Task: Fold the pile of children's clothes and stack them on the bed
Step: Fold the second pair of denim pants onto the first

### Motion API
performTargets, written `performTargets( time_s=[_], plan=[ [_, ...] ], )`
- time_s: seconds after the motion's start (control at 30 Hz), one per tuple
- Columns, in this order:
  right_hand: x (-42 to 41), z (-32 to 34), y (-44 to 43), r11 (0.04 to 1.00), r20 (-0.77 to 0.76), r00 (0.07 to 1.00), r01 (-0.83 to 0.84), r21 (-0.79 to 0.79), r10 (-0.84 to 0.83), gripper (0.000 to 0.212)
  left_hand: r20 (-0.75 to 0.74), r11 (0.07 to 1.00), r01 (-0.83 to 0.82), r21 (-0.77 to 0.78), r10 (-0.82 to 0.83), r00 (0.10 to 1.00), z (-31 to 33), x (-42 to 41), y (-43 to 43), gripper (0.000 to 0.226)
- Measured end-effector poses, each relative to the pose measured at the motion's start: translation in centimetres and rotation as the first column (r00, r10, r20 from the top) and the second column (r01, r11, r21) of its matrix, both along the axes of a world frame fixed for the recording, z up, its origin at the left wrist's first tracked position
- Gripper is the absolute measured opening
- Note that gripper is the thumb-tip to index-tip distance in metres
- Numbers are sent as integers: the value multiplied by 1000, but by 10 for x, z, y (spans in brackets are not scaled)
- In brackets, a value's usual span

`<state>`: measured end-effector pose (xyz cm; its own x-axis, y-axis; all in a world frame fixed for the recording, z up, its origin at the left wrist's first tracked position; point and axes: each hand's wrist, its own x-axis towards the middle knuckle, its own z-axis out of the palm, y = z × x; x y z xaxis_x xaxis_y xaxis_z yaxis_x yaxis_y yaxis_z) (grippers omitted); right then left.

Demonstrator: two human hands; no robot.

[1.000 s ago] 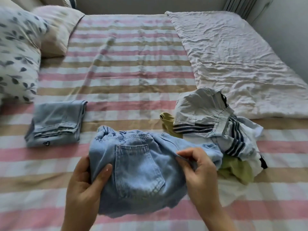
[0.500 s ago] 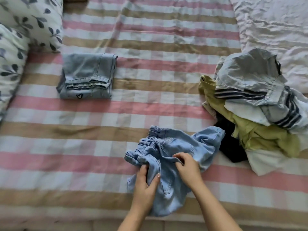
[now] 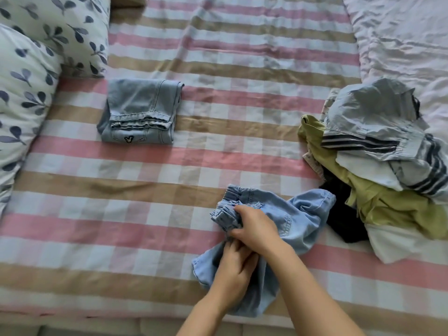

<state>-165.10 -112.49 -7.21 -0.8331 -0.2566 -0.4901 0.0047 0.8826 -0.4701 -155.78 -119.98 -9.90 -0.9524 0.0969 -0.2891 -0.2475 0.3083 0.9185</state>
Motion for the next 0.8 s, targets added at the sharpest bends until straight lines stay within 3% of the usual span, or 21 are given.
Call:
performTargets(
  time_s=[0.07, 0.13, 0.23, 0.3, 0.37, 0.47, 0.6, 0.67, 0.8],
  plan=[
    [-1, -7, 15, 978, 38, 988, 154, -138, -150, 21, -48, 999, -39, 20, 40, 998, 2, -6, -11, 30],
    [1, -9, 33, 915, 93, 959, 284, -288, -268, 22, -21, 983, -183, 21, 184, 983, 0, -16, -26, 40],
    [11, -8, 54, 822, 147, 931, 364, -439, -334, 24, -6, 934, -357, -18, 357, 934, -8, -39, -39, 42],
    [17, -11, 65, 770, 192, 911, 411, -487, -365, 26, -17, 935, -343, -88, 343, 939, -14, -61, -42, 48],
    [21, -16, 77, 723, 239, 886, 463, -513, -398, 29, 10, 959, -219, -181, 225, 974, -25, -82, -42, 64],
    [25, -24, 93, 672, 281, 861, 507, -540, -424, 31, 58, 954, 108, -281, -95, 994, -40, -115, -40, 77],
    [28, -33, 115, 558, 352, 799, 595, -578, -488, 29, 72, 850, 391, -352, -392, 917, -51, -149, -38, 47],
    [31, -35, 126, 496, 367, 753, 644, -583, -546, 25, 130, 772, 485, -411, -476, 870, -56, -156, -41, 46],
    [37, -27, 139, 371, 430, 668, 717, -591, -607, 24, 57, 748, 502, -434, -534, 844, -42, -157, -41, 32]
  ],
)
